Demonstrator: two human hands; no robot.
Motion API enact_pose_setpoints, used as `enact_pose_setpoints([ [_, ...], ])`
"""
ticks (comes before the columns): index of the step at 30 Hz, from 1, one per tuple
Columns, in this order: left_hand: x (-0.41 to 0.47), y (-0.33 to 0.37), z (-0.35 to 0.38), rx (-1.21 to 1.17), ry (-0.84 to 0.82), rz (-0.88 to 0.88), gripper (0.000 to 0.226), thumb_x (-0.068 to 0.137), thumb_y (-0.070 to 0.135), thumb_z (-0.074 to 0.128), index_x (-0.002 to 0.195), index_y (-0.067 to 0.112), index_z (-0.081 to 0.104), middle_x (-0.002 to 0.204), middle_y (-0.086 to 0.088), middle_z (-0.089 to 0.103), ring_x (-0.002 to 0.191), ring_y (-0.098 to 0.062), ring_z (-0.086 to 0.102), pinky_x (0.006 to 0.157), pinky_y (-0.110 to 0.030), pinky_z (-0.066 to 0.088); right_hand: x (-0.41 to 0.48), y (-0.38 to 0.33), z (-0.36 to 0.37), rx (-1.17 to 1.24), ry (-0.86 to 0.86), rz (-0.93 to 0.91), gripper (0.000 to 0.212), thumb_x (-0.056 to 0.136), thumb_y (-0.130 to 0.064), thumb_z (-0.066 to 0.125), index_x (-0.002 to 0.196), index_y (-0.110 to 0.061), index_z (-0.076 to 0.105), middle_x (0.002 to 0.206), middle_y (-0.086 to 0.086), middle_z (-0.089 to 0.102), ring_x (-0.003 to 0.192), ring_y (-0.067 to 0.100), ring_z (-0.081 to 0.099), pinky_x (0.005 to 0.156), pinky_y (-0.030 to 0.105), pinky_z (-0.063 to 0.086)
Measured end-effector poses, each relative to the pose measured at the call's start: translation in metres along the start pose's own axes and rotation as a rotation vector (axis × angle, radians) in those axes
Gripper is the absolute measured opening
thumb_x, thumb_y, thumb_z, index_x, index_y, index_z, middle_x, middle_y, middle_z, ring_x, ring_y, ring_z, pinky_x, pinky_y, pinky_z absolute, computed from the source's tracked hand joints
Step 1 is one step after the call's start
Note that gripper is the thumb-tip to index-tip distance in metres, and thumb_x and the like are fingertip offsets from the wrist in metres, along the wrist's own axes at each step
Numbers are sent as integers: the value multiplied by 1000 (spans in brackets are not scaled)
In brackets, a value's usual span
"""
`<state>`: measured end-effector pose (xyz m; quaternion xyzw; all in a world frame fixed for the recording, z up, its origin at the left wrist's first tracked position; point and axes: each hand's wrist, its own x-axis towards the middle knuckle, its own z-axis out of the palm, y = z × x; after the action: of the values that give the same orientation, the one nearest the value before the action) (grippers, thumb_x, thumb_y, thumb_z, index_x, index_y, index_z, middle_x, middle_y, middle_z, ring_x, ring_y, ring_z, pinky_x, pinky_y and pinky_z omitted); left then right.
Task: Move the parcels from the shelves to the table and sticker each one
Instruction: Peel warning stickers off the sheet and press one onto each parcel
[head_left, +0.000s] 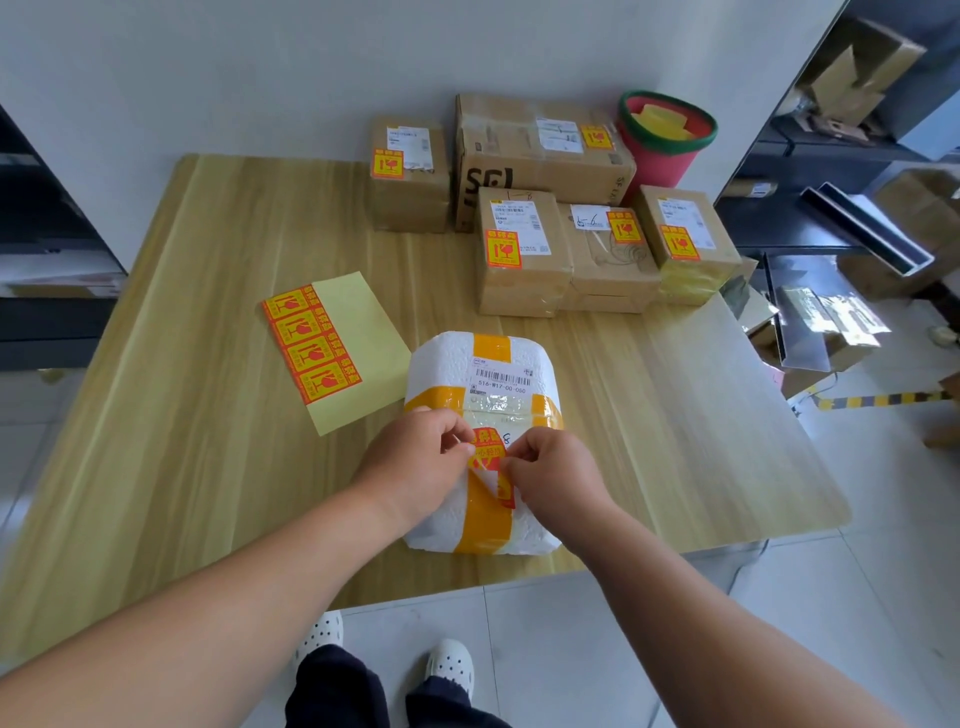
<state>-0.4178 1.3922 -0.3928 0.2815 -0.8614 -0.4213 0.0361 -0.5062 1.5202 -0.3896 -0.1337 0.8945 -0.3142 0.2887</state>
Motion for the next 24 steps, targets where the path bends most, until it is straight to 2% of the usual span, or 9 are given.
enact_pose_setpoints([
  [7,1,3,5,53,-23,-23,11,89,24,61,89,19,70,96,1,57,89,-16,56,79,-26,44,1,-2,1,-107,13,-17,10,86,-19,61,76,-21,63,70,-5,64,58,9,56,50,24,44],
  [17,5,1,8,80,-29,-50,13,91,28,58,90,23,70,97,2,56,90,-16,56,79,-27,43,3,-3,0,-125,0,2,9,85,-20,61,77,-20,62,69,-4,63,56,9,54,49,24,42],
  [21,6,2,9,90,-26,-58,16,92,29,58,92,21,71,95,2,54,89,-17,56,77,-26,41,3,-3,1,-148,13,3,3,81,-19,63,81,-20,60,71,-5,62,59,9,54,49,24,41],
  [24,7,3,10,109,-23,-64,17,92,31,57,90,20,71,92,2,53,87,-18,55,75,-26,40,4,-4,1,-169,21,4,7,79,-20,64,81,-19,57,73,-4,60,63,11,55,52,26,43],
])
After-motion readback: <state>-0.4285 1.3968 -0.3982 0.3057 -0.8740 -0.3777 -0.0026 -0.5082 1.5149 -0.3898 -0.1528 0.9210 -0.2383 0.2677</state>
